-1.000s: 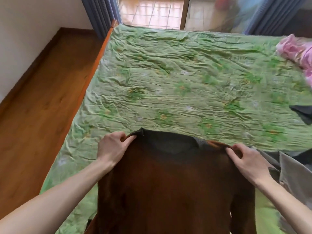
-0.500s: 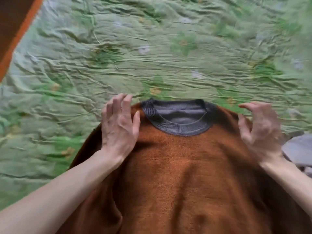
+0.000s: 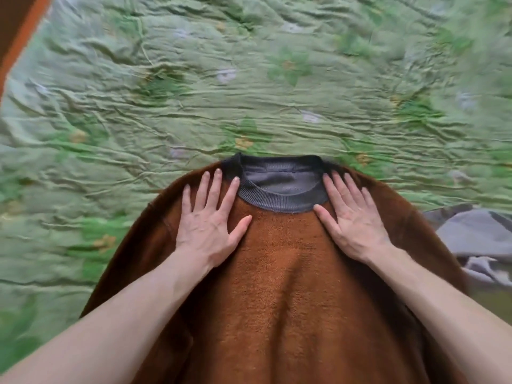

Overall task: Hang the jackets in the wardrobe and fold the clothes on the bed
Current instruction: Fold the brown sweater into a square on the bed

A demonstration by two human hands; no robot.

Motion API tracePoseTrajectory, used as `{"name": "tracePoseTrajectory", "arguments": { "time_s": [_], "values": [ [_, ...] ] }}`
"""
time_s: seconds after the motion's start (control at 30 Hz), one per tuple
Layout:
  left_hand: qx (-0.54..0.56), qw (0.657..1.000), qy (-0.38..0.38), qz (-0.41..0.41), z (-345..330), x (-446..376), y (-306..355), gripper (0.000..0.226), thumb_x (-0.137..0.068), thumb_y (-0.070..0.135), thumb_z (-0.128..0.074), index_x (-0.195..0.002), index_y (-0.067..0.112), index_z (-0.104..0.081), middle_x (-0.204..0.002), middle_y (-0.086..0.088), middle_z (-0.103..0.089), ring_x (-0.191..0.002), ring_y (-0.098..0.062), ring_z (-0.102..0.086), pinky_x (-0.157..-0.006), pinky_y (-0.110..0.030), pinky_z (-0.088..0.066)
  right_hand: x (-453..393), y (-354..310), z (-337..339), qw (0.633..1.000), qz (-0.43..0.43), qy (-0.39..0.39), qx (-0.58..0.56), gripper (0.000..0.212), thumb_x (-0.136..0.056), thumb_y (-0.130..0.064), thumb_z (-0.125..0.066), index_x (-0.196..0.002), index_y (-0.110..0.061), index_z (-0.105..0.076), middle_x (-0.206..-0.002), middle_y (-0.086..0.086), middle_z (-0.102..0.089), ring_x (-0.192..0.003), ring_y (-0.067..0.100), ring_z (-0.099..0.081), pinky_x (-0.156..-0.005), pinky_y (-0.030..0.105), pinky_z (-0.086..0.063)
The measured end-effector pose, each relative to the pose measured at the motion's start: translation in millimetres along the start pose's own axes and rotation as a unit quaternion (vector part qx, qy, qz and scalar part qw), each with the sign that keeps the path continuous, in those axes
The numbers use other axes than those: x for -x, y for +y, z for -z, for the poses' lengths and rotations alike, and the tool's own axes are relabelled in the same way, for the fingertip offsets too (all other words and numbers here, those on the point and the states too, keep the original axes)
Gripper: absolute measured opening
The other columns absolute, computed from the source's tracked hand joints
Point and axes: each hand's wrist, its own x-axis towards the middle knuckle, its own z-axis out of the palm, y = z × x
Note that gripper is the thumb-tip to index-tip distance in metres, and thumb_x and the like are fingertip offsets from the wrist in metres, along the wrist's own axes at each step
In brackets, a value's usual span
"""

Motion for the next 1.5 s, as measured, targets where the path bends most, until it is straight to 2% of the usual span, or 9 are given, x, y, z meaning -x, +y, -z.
{"name": "tracePoseTrajectory", "arguments": {
  "time_s": [0.2,0.33,0.53,0.8,0.93,1.07,1.2,1.4,1.5],
  "values": [
    [0.061,0.996,0.036,-0.060,7,57,46,0.075,-0.103,0.062,-0.023,-0.166,0.022,-0.022,-0.174,-0.009,-0.015,-0.162,-0.025,-0.010,-0.129,-0.053,-0.015,89,-23,1,0.998,-0.019,0.035,-0.044,0.067,-0.104,-0.062,-0.015,-0.165,-0.035,-0.009,-0.173,-0.010,0.000,-0.160,0.011,0.006,-0.130,0.044,-0.009],
    [0.098,0.990,0.025,-0.095,-8,107,89,0.072,-0.105,0.061,-0.027,-0.167,0.026,-0.015,-0.175,-0.005,-0.008,-0.162,-0.023,-0.003,-0.129,-0.053,-0.016,148,-23,-23,0.998,-0.058,0.021,-0.010,0.068,-0.105,-0.063,-0.016,-0.166,-0.032,-0.008,-0.174,-0.005,-0.001,-0.161,0.016,0.005,-0.129,0.048,-0.013],
    [0.058,0.996,0.012,-0.072,-28,112,99,0.077,-0.102,0.062,-0.027,-0.167,0.024,-0.011,-0.175,-0.008,-0.001,-0.162,-0.027,0.003,-0.128,-0.055,-0.015,141,-13,-40,0.995,-0.074,-0.049,-0.040,0.076,-0.097,-0.072,-0.001,-0.162,-0.037,0.016,-0.170,-0.009,0.025,-0.153,0.009,0.031,-0.126,0.038,0.018],
    [-0.025,0.976,0.010,-0.214,-22,112,65,0.082,-0.101,0.071,-0.026,-0.167,0.028,-0.007,-0.175,-0.014,0.002,-0.161,-0.034,0.003,-0.127,-0.057,-0.019,142,2,-24,0.983,-0.038,-0.113,-0.136,0.079,-0.100,-0.074,-0.022,-0.162,-0.041,0.014,-0.169,-0.011,0.026,-0.153,0.008,0.031,-0.124,0.038,0.020],
    [-0.050,0.981,-0.002,-0.189,-18,115,68,0.080,-0.100,0.068,-0.026,-0.167,0.028,-0.009,-0.174,-0.015,-0.003,-0.161,-0.036,0.000,-0.128,-0.057,-0.018,145,16,-8,0.963,0.004,-0.094,-0.254,0.071,-0.104,-0.064,-0.035,-0.165,-0.036,-0.014,-0.174,-0.010,0.005,-0.159,0.008,0.010,-0.130,0.039,0.004],
    [-0.010,0.997,-0.005,-0.072,-12,134,115,0.075,-0.099,0.052,-0.025,-0.166,0.019,-0.019,-0.173,-0.018,-0.012,-0.160,-0.038,-0.008,-0.128,-0.056,-0.016,190,40,-8,0.956,0.052,0.138,-0.253,0.040,-0.103,-0.021,-0.057,-0.143,-0.014,-0.059,-0.159,0.004,-0.044,-0.145,0.018,-0.043,-0.121,0.037,-0.037],
    [0.016,0.998,0.033,-0.060,-15,155,180,0.069,-0.106,0.050,-0.022,-0.165,0.014,-0.022,-0.173,-0.015,-0.015,-0.161,-0.030,-0.013,-0.129,-0.053,-0.018,257,78,-20,0.962,0.027,0.223,-0.159,0.056,-0.091,-0.003,-0.064,-0.145,-0.014,-0.057,-0.154,0.008,-0.048,-0.141,0.027,-0.048,-0.116,0.039,-0.041],
    [0.026,0.991,0.011,-0.133,-32,176,275,0.068,-0.107,0.052,-0.027,-0.167,0.022,-0.016,-0.175,-0.013,-0.005,-0.162,-0.028,-0.003,-0.127,-0.056,-0.015,321,131,-36,0.926,-0.170,0.020,-0.336,0.070,-0.090,-0.040,-0.078,-0.149,-0.016,-0.046,-0.138,-0.001,-0.058,-0.126,0.018,-0.056,-0.109,0.033,-0.042],
    [0.032,0.991,0.022,-0.124,-33,182,296,0.066,-0.105,0.040,-0.030,-0.166,0.016,-0.019,-0.174,-0.013,-0.008,-0.162,-0.027,-0.006,-0.127,-0.057,-0.017,322,144,-28,0.899,-0.201,-0.034,-0.386,0.042,-0.090,-0.046,-0.075,-0.125,-0.026,-0.063,-0.114,-0.014,-0.069,-0.108,0.009,-0.066,-0.093,0.027,-0.049]
  ]
}}
